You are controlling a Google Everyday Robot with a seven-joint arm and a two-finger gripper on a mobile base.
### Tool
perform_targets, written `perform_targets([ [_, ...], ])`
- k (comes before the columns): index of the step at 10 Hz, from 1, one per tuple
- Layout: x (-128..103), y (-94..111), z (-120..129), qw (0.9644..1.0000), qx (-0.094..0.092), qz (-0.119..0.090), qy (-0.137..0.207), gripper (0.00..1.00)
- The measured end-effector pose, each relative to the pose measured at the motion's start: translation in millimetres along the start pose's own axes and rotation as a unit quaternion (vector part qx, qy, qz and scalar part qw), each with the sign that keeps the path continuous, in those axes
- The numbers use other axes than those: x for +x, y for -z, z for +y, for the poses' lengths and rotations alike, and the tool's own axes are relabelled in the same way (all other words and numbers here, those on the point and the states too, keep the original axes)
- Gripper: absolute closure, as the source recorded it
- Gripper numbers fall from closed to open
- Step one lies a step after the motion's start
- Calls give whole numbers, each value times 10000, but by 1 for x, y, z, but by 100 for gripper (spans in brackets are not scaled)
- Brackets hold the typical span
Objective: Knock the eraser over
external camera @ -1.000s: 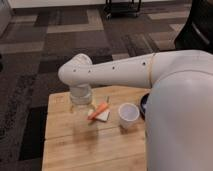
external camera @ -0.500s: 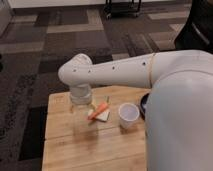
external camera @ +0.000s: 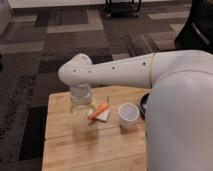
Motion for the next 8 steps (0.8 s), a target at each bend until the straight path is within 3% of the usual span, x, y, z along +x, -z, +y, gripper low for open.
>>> perform_targets([
  [8, 5, -2, -4, 10000, 16, 22, -26, 35],
])
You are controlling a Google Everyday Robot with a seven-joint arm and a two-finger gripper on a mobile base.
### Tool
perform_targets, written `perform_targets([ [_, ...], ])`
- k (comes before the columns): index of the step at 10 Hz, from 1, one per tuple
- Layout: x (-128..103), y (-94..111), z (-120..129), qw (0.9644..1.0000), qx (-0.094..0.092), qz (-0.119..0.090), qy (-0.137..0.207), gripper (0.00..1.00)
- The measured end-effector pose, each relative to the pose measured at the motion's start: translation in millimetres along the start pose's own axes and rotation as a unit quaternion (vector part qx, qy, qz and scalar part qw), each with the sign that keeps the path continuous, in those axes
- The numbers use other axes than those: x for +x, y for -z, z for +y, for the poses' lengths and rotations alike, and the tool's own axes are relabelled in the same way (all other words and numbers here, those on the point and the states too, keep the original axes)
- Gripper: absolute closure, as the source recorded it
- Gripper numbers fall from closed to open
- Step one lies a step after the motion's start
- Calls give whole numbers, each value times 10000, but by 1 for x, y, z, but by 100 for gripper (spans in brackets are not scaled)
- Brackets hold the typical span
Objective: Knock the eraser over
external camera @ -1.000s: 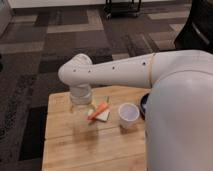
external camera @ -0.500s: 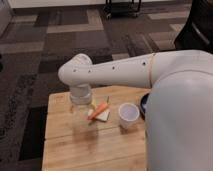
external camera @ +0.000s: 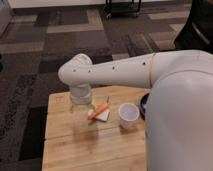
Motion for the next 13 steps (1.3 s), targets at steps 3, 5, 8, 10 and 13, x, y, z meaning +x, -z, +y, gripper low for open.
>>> perform_targets([
  [3, 18, -2, -26, 9995, 130, -88, -267, 35],
  [5, 36, -2, -50, 9985, 180, -140, -489, 35],
  [8, 63, -8, -98, 9943, -106, -196, -1041, 35],
  [10, 73, -11, -130, 9899, -216, -215, -1384, 35],
  [13, 76, -12, -137, 9887, -250, -222, -1461, 35],
])
